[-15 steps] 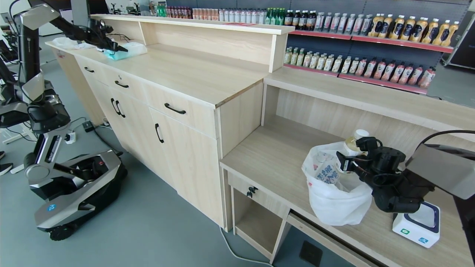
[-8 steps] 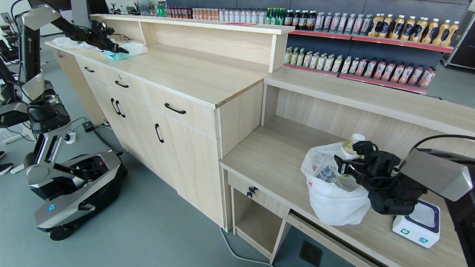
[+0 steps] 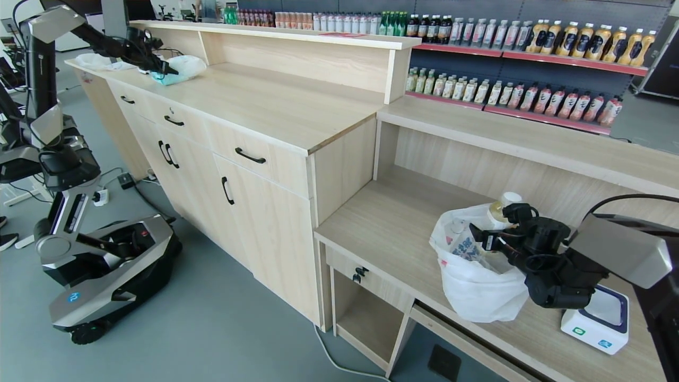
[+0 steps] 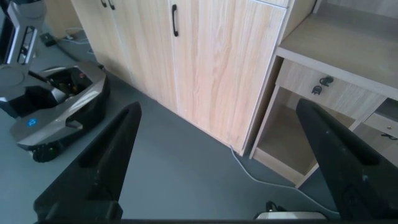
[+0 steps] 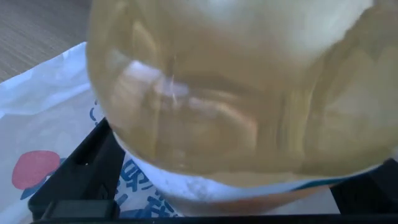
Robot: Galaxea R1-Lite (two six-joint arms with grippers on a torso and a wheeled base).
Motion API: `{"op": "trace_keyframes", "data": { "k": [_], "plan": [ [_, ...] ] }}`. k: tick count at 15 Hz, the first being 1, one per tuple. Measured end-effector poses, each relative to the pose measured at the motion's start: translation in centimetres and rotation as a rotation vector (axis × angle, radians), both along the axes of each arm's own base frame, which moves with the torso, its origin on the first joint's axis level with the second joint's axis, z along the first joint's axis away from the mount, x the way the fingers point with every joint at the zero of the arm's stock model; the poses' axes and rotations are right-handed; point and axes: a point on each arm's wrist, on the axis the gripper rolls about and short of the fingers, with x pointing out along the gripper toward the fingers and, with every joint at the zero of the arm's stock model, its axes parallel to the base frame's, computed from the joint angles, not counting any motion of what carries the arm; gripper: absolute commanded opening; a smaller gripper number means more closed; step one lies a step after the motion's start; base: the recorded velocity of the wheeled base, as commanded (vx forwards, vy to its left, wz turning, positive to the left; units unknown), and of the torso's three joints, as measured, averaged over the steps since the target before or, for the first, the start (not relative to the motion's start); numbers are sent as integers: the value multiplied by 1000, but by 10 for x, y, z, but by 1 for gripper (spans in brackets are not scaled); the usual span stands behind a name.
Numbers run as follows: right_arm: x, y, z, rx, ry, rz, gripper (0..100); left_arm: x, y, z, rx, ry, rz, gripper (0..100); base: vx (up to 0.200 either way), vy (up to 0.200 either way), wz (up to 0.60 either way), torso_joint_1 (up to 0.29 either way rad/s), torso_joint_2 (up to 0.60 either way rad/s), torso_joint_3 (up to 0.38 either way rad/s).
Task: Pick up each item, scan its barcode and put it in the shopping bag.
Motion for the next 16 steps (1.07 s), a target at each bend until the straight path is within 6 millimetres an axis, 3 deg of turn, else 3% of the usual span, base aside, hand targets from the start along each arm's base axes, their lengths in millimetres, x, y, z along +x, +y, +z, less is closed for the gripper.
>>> {"op": "trace_keyframes", "data": {
  "k": [4,7,10,12,14,16],
  "plan": [
    [-6,2,35,-96,-6,13,100,0,0,0,0,0,0,100,0,0,0,0,0,0],
    [-33,6,83,-192,24,31,100,0,0,0,0,0,0,100,0,0,0,0,0,0],
    [-83,14,145,-234,23,47,100,0,0,0,0,0,0,100,0,0,0,0,0,0],
    [-125,18,178,-247,50,49,100,0,0,0,0,0,0,100,0,0,-600,0,5,0],
    [-169,13,202,-254,121,2,100,0,0,0,0,0,0,100,0,0,-600,0,2,0],
    [-219,-3,214,-254,261,-138,100,0,0,0,0,0,0,100,0,0,-600,7,5,5]
  ]
}}
